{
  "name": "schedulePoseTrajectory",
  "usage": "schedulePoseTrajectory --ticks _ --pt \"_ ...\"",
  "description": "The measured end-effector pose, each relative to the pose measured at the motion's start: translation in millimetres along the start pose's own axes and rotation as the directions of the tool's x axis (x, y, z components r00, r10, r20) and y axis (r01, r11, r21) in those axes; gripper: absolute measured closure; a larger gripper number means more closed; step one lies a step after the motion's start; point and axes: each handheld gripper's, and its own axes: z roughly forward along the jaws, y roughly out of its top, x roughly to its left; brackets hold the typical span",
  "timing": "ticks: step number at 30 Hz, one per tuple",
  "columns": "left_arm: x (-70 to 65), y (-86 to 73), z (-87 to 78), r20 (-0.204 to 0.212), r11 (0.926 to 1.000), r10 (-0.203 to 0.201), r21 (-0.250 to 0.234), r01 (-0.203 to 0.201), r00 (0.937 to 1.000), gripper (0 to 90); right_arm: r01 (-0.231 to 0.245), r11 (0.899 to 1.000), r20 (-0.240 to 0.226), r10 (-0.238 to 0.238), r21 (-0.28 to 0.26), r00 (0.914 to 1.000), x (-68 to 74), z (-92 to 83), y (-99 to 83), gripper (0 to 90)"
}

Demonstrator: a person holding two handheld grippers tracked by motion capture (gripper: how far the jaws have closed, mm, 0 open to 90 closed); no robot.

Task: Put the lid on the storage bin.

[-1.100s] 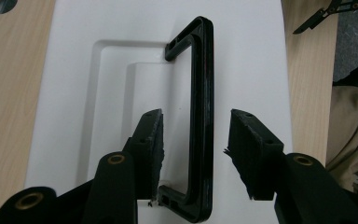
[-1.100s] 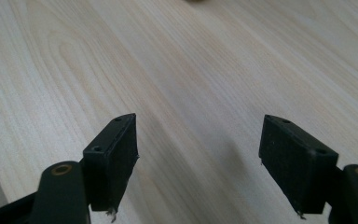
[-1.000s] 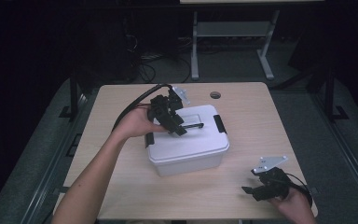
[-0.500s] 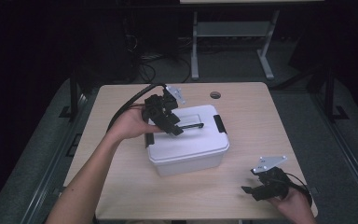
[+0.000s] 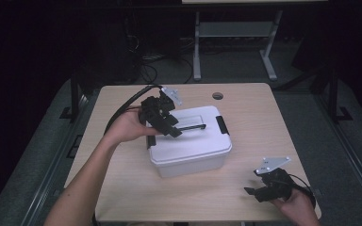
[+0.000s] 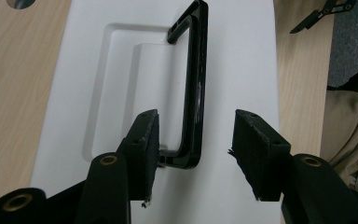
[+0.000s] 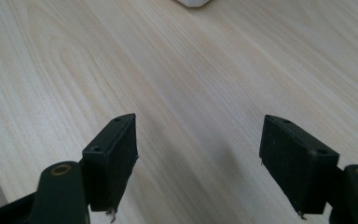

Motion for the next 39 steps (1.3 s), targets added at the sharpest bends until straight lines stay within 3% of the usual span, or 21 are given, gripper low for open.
schedulePoseTrajectory --ticks 14,39 --pt "-6.0 -11.4 -12.5 -0.024 0.9999 -0.003 -0.011 0.003 0.9997 49.5 0.001 1.0 0.004 -0.001 0.0 1.0 0.1 -0.3 0.3 26.9" --pt "-11.5 -44.2 -36.2 -0.06 0.9985 -0.053 -0.02 0.051 0.9968 48.6 0.005 1.0 0.015 -0.005 0.005 0.9999 0.3 -0.4 1.4 26.8"
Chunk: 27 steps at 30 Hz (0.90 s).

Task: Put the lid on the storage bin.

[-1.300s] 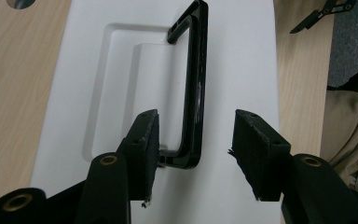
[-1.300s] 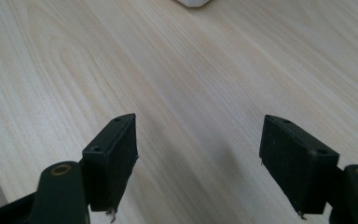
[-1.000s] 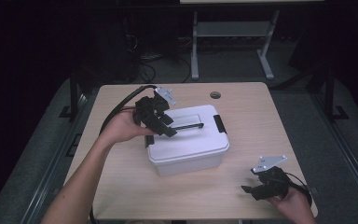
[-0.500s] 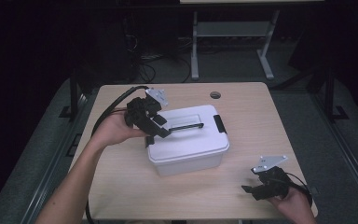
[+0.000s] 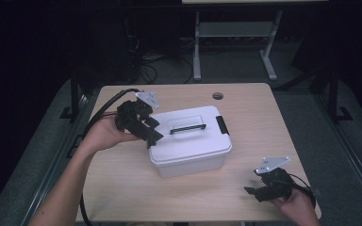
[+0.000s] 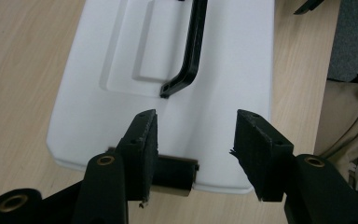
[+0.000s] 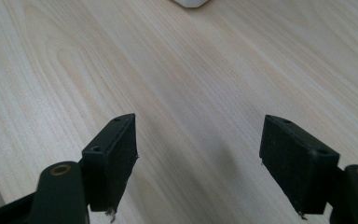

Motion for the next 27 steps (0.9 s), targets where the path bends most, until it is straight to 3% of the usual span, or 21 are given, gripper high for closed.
schedulePoseTrajectory --ticks 27 --pt "-4.8 -42.6 -17.4 -0.038 0.9978 -0.066 -0.006 0.066 0.9971 46.3 0.004 1.0 0.002 -0.004 0.0 1.0 1.0 -1.4 0.1 26.7"
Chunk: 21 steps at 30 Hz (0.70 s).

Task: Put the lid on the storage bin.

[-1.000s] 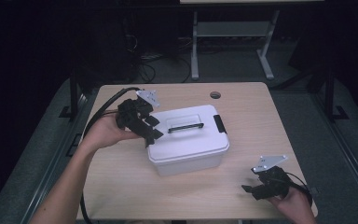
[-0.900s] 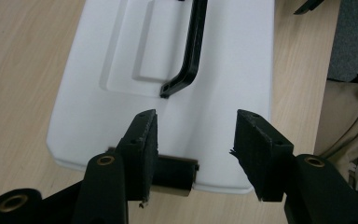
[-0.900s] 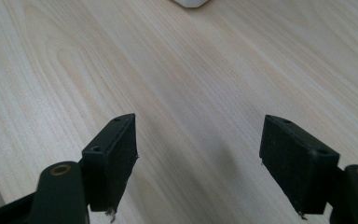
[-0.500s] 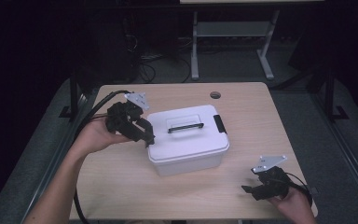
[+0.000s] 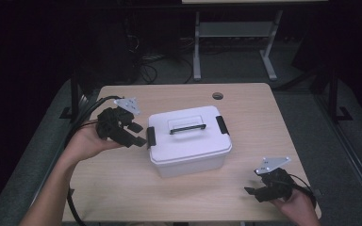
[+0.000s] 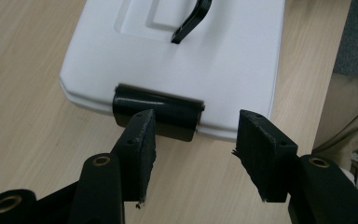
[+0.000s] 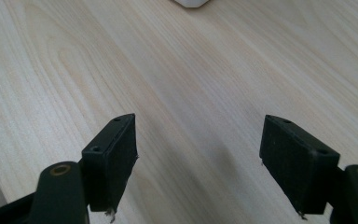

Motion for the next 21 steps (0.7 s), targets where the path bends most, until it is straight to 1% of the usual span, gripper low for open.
schedulePoseTrajectory --ticks 8,10,11,13,14,16,21 --pt "-0.2 -14.7 -1.9 -0.009 0.9998 -0.02 -0.003 0.02 0.9998 44.7 -0.002 1.0 0.005 0.002 -0.001 1.0 0.3 -1.1 -0.7 26.7" --pt "0.1 -18.0 -2.4 -0.011 0.9998 -0.019 -0.001 0.019 0.9998 44.6 -0.003 1.0 0.007 0.003 0.0 1.0 0.1 -1.3 -0.9 26.6" --pt "-0.4 -19.4 -2.3 -0.012 0.9997 -0.026 -0.004 0.026 0.9996 44.6 -0.003 1.0 0.007 0.003 0.0 1.0 0.0 -1.3 -0.9 26.6" --pt "0.1 -22.1 -2.6 -0.016 0.9998 -0.022 0.002 0.022 0.9996 44.2 -0.005 1.0 0.006 0.005 0.001 1.0 -0.2 -1.3 -0.9 26.6" --pt "-0.2 -23.6 -2.3 -0.017 0.9996 -0.029 -0.001 0.029 0.9994 44.2 -0.005 1.0 0.006 0.005 0.001 1.0 -0.3 -1.1 -1.0 26.6" --pt "0.7 -26.5 -2.2 -0.021 0.9996 -0.027 0.005 0.027 0.9994 43.8 -0.004 1.0 0.007 0.004 0.001 1.0 -0.7 -0.9 -1.1 26.5" --pt "0.7 -35.1 -1.0 -0.026 0.9988 -0.048 -0.003 0.048 0.9985 43.4 -0.003 1.0 0.009 0.003 -0.001 1.0 -1.2 -1.4 -1.6 26.5"
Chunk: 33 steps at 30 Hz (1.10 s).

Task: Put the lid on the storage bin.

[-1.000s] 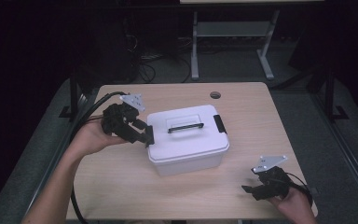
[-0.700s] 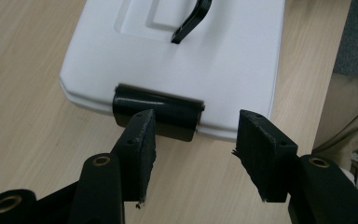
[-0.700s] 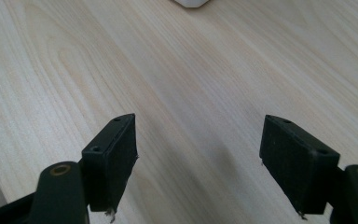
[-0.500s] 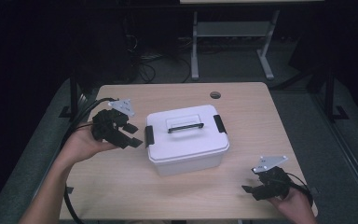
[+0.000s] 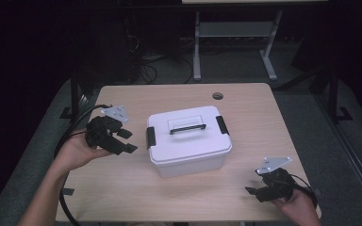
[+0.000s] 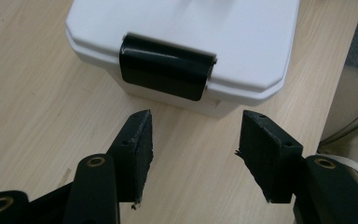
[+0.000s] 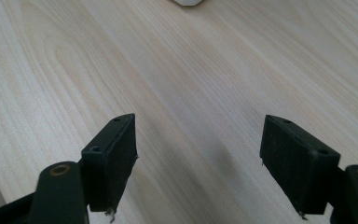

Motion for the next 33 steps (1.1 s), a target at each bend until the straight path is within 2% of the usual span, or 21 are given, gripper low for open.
schedulePoseTrajectory --ticks 8,15,21,23,33 --pt "-0.3 -12.2 -1.0 -0.011 0.9999 -0.013 0.006 0.013 0.9999 43.0 -0.004 1.0 -0.001 0.004 0.007 1.0 0.5 0.6 -0.8 26.5" --pt "0.1 -24.2 1.2 -0.004 0.9996 -0.018 0.022 0.018 0.9998 42.7 0.0 1.0 -0.004 0.0 0.011 1.0 1.2 2.0 0.2 26.5" --pt "-0.1 -35.6 7.0 -0.001 0.999 -0.039 0.021 0.039 0.9992 42.5 0.0 1.0 -0.003 0.0 0.01 1.0 1.0 2.2 0.2 26.5" --pt "-0.7 -40.2 10.3 0.012 0.9987 -0.047 0.019 0.047 0.9988 42.2 -0.001 1.0 -0.006 0.001 0.011 1.0 1.2 2.2 0.1 26.5" --pt "-0.3 -53.7 18.9 0.018 0.9981 -0.058 0.022 0.058 0.9981 41.3 0.003 1.0 -0.004 -0.003 0.01 1.0 1.4 2.7 0.4 26.5"
